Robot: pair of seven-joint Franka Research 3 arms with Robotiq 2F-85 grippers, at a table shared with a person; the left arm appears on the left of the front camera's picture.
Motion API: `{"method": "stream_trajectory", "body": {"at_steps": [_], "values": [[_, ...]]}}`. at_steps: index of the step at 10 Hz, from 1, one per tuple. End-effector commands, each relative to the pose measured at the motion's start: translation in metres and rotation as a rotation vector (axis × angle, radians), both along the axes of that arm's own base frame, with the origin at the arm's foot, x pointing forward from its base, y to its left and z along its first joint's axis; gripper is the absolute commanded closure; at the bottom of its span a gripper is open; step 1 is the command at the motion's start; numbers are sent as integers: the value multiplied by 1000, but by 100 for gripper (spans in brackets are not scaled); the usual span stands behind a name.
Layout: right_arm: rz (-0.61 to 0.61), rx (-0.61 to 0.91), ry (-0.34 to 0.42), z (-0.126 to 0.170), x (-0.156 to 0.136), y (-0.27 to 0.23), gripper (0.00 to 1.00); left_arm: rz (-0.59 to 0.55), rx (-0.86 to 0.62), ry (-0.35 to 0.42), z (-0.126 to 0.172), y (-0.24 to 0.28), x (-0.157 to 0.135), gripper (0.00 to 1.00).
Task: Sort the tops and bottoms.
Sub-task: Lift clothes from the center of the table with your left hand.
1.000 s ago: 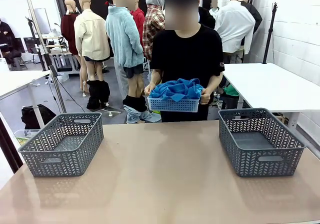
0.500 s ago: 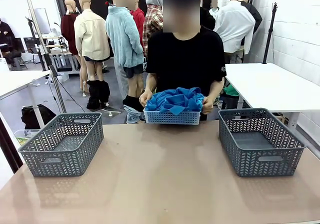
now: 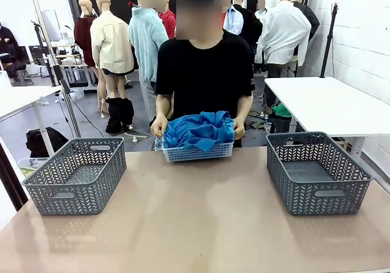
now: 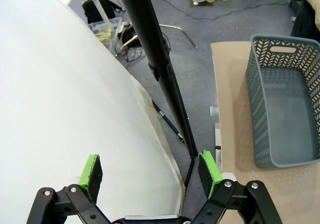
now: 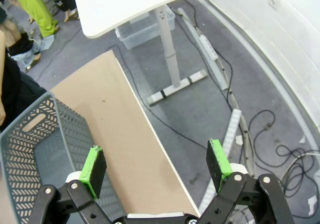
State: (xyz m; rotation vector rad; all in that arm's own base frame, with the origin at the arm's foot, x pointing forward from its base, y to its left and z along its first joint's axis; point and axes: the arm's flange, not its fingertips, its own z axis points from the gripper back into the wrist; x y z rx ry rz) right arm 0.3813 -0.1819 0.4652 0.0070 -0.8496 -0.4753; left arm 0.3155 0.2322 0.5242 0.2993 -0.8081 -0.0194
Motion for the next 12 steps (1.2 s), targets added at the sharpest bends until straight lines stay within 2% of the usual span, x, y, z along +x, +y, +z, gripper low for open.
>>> {"method": "stream_trajectory", "body": {"at_steps": [1, 12], "values": [[0, 8, 5, 0, -1, 0, 0, 14, -1, -1, 0, -1, -1, 0], [0, 8, 5, 0, -1, 0, 0, 14, -1, -1, 0, -1, -1, 0]]}}
